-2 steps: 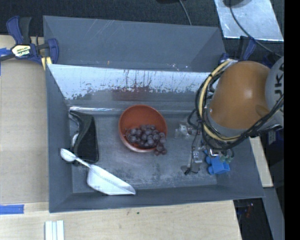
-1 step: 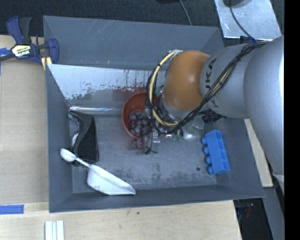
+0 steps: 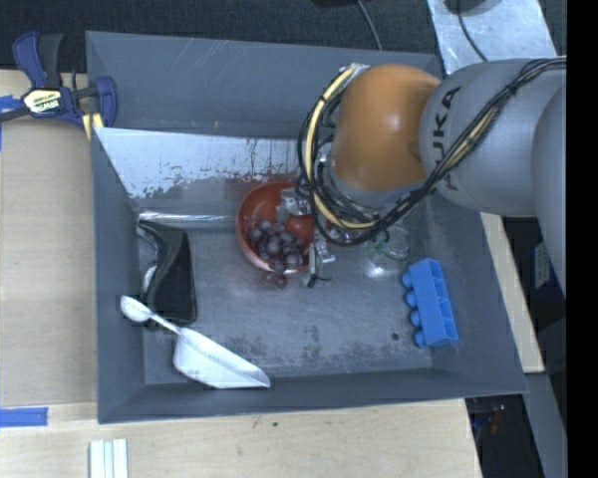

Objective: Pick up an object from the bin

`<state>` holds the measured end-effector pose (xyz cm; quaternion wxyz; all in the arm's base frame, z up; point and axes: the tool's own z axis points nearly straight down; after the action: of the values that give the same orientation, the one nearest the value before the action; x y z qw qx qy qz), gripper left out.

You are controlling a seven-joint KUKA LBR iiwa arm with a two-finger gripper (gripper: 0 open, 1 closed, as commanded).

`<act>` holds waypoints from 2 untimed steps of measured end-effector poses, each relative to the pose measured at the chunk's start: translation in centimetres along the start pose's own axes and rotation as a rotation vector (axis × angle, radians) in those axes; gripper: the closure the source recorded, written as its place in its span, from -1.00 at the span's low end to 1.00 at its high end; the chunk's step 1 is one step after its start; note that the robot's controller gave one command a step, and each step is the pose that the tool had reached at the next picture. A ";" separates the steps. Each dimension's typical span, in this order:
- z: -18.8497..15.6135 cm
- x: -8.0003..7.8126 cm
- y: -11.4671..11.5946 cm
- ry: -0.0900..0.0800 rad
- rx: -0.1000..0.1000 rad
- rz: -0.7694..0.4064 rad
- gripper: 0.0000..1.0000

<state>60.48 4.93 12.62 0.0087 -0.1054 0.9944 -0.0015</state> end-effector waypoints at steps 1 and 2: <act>5.3 1.4 -0.7 0.013 -0.003 0.272 -1.00; 6.2 -1.0 -0.6 0.050 -0.004 0.127 -1.00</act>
Offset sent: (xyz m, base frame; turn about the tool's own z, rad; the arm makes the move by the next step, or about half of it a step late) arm 0.0225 -0.0035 -0.0562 0.1348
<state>61.72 4.57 6.45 -0.0165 -0.0419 0.9990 -0.0015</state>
